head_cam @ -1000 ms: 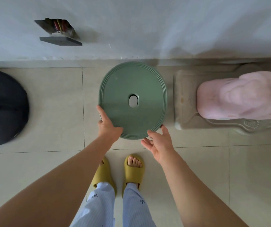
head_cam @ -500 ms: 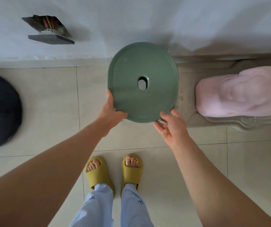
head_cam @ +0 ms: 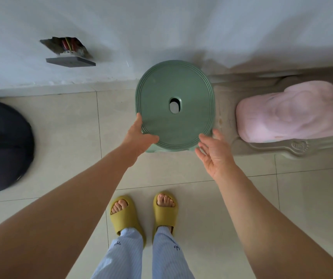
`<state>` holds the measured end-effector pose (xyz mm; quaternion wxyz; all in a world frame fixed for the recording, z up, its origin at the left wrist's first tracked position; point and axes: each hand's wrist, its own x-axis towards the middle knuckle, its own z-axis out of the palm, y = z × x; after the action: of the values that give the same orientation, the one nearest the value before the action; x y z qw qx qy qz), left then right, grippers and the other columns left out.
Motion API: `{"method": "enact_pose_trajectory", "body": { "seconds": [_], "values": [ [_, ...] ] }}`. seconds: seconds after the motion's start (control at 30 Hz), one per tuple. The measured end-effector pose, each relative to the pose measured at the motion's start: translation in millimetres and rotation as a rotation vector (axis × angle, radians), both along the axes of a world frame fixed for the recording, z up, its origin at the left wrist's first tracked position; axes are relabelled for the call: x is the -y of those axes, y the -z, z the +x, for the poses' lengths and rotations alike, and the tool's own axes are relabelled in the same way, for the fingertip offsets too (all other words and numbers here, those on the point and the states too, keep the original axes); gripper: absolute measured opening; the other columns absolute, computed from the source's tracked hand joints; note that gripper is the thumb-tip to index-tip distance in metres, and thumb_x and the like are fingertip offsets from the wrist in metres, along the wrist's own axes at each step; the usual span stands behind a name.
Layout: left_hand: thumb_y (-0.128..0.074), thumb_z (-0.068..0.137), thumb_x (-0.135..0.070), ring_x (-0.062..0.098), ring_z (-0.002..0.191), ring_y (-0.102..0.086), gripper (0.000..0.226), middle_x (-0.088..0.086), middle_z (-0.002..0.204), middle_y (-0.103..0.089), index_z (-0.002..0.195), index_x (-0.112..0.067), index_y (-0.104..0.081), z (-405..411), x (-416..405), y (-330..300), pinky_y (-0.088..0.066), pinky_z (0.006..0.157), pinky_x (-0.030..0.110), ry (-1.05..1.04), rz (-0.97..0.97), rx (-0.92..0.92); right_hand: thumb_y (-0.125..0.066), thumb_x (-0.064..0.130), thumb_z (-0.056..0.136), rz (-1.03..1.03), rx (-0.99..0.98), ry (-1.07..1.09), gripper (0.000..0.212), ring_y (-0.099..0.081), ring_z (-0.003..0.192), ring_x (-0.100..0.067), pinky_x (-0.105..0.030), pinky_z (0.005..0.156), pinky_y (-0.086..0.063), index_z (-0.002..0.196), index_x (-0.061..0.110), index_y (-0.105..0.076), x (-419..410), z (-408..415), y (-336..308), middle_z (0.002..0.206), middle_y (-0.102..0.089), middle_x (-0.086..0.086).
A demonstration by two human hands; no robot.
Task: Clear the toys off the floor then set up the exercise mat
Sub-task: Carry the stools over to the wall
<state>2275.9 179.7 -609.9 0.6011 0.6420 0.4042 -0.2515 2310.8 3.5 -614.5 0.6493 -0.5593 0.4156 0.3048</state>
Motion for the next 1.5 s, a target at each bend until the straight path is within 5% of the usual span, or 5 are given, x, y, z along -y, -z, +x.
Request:
{"method": "enact_pose_trajectory", "body": {
  "seconds": [0.23, 0.8, 1.07, 1.3, 1.5],
  "values": [
    [-0.059, 0.085, -0.003, 0.019, 0.137, -0.033, 0.073, -0.003, 0.151, -0.031, 0.145, -0.028, -0.027, -14.5, -16.4, -74.9, -0.035, 0.091, 0.028, 0.028, 0.075, 0.084, -0.057, 0.005, 0.088, -0.027, 0.106, -0.109, 0.064, -0.046, 0.127, -0.019, -0.045, 0.107, -0.034, 0.144, 0.02, -0.029, -6.0, -14.4, -82.9, 0.144, -0.042, -0.006],
    [-0.061, 0.086, -0.009, 0.021, 0.134, -0.035, 0.061, 0.003, 0.147, -0.038, 0.141, -0.023, -0.037, -89.7, -70.3, -310.8, -0.035, 0.101, 0.036, 0.123, 0.211, 0.269, -0.063, 0.018, 0.085, -0.288, 0.431, -0.594, 0.061, -0.041, 0.127, -0.014, -0.033, 0.107, -0.033, 0.14, 0.021, -0.038, -30.0, -72.0, -329.6, 0.146, -0.039, -0.004],
    [-0.06, 0.087, -0.011, 0.023, 0.134, -0.036, 0.059, 0.003, 0.147, -0.037, 0.141, -0.02, -0.038, -110.6, -87.3, -381.8, -0.036, 0.1, 0.035, 0.216, 0.272, 0.335, -0.057, 0.008, 0.09, -0.338, 0.506, -0.623, 0.049, -0.045, 0.098, -0.009, -0.011, 0.07, -0.038, 0.136, 0.016, -0.043, -21.6, -105.5, -404.8, 0.112, -0.05, 0.001],
    [-0.06, 0.087, -0.01, 0.025, 0.132, -0.037, 0.058, 0.005, 0.145, -0.041, 0.141, -0.019, -0.038, -109.0, -79.6, -407.1, -0.034, 0.093, 0.027, 0.328, 0.306, 0.405, -0.061, 0.018, 0.087, -0.407, 0.486, -0.557, 0.058, -0.044, 0.126, -0.017, -0.032, 0.104, -0.037, 0.14, 0.024, -0.039, -10.2, -125.2, -421.6, 0.14, -0.044, -0.002],
    [-0.061, 0.087, -0.011, 0.025, 0.13, -0.039, 0.059, 0.009, 0.144, -0.04, 0.141, -0.018, -0.038, -109.8, -65.0, -410.8, -0.035, 0.098, 0.03, 0.402, 0.315, 0.414, -0.062, 0.017, 0.086, -0.394, 0.49, -0.517, 0.059, -0.048, 0.12, -0.019, -0.036, 0.103, -0.037, 0.14, 0.023, -0.039, -3.4, -134.5, -423.2, 0.142, -0.042, -0.006]
  ]
}}
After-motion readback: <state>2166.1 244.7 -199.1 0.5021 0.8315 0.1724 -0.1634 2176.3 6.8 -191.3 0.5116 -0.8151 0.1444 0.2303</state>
